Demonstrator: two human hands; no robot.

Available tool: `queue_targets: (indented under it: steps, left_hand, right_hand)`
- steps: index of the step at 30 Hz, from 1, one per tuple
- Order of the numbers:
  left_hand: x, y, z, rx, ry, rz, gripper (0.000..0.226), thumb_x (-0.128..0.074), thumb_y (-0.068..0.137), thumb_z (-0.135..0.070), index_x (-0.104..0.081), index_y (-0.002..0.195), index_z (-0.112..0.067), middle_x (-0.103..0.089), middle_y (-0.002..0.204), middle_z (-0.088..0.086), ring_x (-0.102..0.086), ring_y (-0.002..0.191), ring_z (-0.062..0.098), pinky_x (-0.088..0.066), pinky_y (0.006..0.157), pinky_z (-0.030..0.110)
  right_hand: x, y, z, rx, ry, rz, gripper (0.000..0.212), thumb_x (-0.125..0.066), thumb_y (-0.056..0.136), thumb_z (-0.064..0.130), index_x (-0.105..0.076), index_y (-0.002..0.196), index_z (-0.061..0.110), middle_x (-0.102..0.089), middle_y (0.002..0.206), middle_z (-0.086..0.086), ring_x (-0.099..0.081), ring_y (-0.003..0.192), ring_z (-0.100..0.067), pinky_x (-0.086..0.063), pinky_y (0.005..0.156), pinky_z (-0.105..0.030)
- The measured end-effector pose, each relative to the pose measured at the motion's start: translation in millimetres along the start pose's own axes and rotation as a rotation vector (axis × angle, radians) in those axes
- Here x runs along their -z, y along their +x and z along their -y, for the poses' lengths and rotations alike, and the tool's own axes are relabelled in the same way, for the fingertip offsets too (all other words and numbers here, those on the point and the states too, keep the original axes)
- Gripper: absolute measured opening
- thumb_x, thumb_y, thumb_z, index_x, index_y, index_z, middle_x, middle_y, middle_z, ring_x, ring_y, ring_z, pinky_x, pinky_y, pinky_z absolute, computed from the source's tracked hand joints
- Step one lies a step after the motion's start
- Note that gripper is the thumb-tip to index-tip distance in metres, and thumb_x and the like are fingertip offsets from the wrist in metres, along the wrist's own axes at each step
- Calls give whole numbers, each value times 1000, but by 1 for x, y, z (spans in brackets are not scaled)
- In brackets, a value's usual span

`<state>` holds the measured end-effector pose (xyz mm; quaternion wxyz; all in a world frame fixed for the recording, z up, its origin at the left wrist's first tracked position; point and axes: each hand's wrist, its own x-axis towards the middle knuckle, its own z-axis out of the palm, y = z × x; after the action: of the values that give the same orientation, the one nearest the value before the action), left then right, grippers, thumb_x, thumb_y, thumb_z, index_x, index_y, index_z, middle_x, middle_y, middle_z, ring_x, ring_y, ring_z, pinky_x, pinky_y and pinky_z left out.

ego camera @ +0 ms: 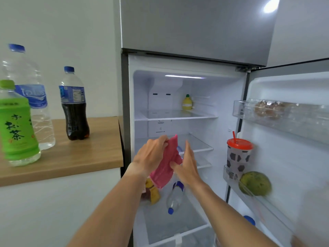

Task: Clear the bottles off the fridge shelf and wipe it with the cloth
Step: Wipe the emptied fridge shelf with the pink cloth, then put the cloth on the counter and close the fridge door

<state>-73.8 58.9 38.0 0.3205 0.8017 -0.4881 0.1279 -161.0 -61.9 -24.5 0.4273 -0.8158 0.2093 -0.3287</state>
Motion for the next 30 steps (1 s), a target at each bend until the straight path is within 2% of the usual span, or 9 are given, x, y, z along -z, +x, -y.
queue_targets:
  steps: [2,4,6,9,11,17,21,24,30]
  left_hand:
    - [18,-5,-5,-76,76,26,24,-33,106,-22,-55,111,-16,-69,102,11,-64,86,35,-54,75,51]
    - [38,-12,-6,-90,138,13,22,-35,105,-22,-56,110,-20,-70,106,4,-65,93,31,-54,77,47]
    - [59,-19,-2,-63,147,-28,22,-35,105,-24,-57,108,-21,-71,102,3,-65,91,30,-54,76,47]
    - [91,-29,12,26,66,-97,20,-36,105,-25,-55,106,-18,-69,93,10,-63,85,36,-52,76,51]
    - [110,-37,27,104,27,-132,20,-37,104,-23,-56,105,-16,-67,92,11,-62,88,36,-50,80,51]
    - [150,-70,84,331,-35,-279,20,-36,102,-28,-54,99,-19,-62,86,2,-61,85,25,-46,73,40]
    - [166,-90,123,402,-38,-359,18,-44,102,-30,-53,98,-15,-62,88,6,-61,87,29,-42,72,38]
    - [170,-103,149,469,59,-338,21,-47,102,-31,-53,101,-11,-64,93,11,-63,89,34,-45,72,39]
    - [171,-107,173,571,336,-249,33,-45,101,-42,-56,112,-14,-68,103,10,-65,95,34,-49,73,40]
  right_hand:
    - [10,4,14,-94,125,12,87,-67,82,14,-23,157,24,-36,155,-3,-35,143,-26,-37,112,-43]
    - [18,8,26,-108,183,68,53,-67,84,8,-57,135,15,-63,131,-4,-57,125,-25,-49,99,-37]
    - [22,6,42,-112,155,183,22,-68,88,10,-71,110,12,-74,107,-4,-68,105,-22,-52,82,-30]
    - [22,0,63,-175,162,377,12,-66,92,16,-70,104,15,-77,95,-4,-72,78,-12,-52,69,-26]
    - [14,-1,78,-169,147,429,13,-65,94,17,-68,107,17,-77,95,-5,-73,79,-14,-55,74,-35]
    - [-42,13,146,40,122,312,7,-60,97,16,-64,102,14,-70,101,-10,-67,84,-22,-57,68,-34]
    - [-89,26,183,162,62,291,25,-68,90,14,-60,113,11,-69,89,-12,-63,71,-18,-51,62,-28]
    - [-123,37,193,266,-81,312,26,-70,90,15,-59,114,12,-67,84,-7,-60,72,-9,-40,59,-17]
    - [-163,54,177,284,-215,351,30,-72,90,14,-58,116,14,-63,99,-10,-60,87,-18,-42,67,-23]
